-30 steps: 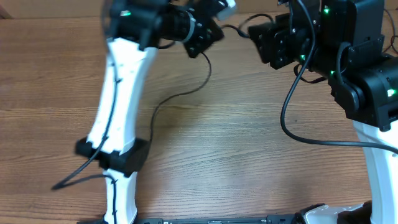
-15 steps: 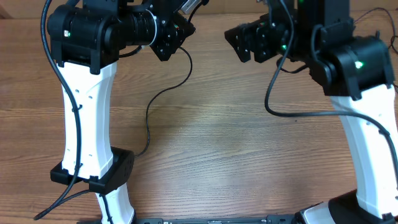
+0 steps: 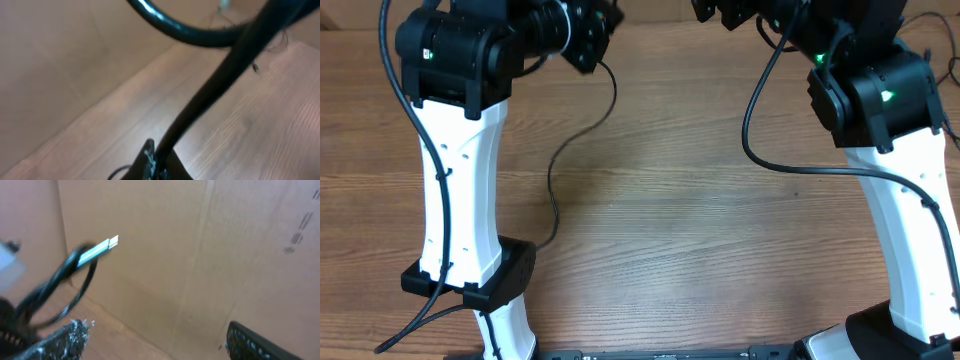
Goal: Untangle cables
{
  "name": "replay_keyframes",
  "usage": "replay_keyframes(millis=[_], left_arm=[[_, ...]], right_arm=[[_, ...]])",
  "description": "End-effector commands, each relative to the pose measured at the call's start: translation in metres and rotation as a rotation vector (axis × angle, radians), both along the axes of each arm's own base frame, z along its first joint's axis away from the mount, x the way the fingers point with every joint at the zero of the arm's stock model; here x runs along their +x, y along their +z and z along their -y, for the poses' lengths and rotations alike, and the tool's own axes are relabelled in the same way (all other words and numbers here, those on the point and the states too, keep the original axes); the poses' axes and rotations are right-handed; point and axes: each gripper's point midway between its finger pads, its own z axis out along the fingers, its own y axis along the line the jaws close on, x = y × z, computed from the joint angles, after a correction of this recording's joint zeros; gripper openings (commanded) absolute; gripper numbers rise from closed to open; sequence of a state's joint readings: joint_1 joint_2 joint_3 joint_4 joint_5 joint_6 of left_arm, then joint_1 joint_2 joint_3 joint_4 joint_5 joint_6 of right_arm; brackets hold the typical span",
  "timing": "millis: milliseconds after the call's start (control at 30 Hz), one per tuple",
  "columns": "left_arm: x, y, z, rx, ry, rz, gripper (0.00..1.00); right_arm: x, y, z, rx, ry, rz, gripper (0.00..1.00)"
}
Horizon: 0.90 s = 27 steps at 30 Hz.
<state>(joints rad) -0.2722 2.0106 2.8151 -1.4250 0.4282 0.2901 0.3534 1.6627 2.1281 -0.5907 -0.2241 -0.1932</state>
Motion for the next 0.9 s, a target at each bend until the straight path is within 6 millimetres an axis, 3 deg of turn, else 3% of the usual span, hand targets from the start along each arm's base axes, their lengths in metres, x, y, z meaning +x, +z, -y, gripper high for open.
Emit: replay_keyframes(millis=[0, 133, 533, 867], left_arm=[[0.015, 0.016, -0.008, -0.139, 0.156, -0.039, 0.04], [0.018, 0.022, -0.006, -0.185, 0.173, -0.045, 0.04], [0.02, 0.023, -0.004, -0.229, 0.193, -0.071, 0.04], [-0.003, 0.028, 0.027, -0.29, -0.047, -0.106, 0.04]], right_arm=[[0.003, 0.001, 0.004, -0.019, -0.026, 0.012, 0.88], [0.002, 0.0, 0.003, -0.018, -0.013, 0.008, 0.88], [-0.015, 0.028, -0.02, 0.027, 0.152, 0.116, 0.84], [0.003, -0.001, -0.012, -0.008, 0.105, 0.026, 0.84]])
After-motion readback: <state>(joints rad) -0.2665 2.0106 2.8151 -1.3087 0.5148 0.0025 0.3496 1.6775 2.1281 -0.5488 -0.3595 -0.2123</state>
